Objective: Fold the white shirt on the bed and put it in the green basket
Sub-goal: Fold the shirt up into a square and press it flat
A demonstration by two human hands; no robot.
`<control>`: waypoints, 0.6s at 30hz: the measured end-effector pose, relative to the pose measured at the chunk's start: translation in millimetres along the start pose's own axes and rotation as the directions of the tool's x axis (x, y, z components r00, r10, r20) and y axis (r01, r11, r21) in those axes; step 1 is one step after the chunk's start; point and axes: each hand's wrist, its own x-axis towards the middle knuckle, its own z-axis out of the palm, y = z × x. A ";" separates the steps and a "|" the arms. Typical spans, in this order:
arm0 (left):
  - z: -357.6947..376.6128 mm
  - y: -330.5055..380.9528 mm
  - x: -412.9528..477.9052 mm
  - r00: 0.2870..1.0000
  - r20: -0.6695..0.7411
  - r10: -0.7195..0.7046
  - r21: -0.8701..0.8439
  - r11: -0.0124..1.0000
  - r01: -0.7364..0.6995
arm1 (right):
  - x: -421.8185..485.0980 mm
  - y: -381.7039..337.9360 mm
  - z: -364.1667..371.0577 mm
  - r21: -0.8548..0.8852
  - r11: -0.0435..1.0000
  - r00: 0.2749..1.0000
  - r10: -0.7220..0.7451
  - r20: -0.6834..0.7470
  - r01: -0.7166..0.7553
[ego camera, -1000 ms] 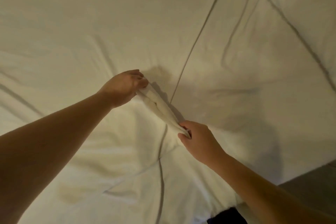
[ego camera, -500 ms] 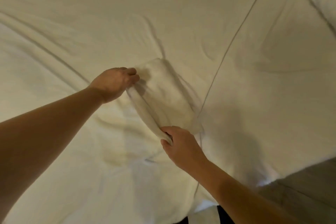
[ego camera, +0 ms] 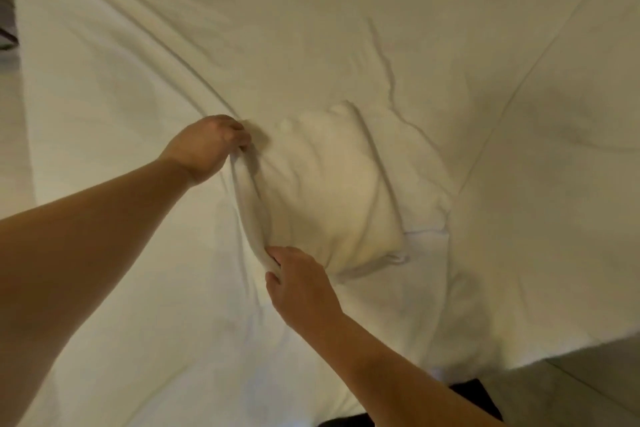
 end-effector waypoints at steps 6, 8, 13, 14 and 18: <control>23.9 -32.0 -37.6 0.997 -0.013 -0.079 -0.036 0.996 0.079 | 8.8 -21.1 34.3 -0.057 0.998 0.998 -0.007 0.061 0.010; 32.4 -38.7 -46.3 0.993 -0.002 -0.116 -0.049 0.992 0.116 | 12.2 -24.3 44.9 -0.077 0.997 0.997 -0.007 0.081 0.013; 51.6 -36.9 -69.2 0.986 0.021 -0.168 -0.076 0.983 0.169 | 7.4 -17.1 73.7 -0.126 0.992 0.968 0.011 0.250 0.021; 57.0 -35.6 -77.5 0.980 0.036 -0.196 -0.089 0.976 0.199 | 4.9 -13.6 80.2 -0.190 0.981 0.958 0.014 0.288 0.043; 76.5 -29.9 -109.3 0.931 0.144 -0.334 -0.148 0.923 0.354 | -0.3 0.3 95.7 -0.343 0.934 0.926 0.040 0.376 0.099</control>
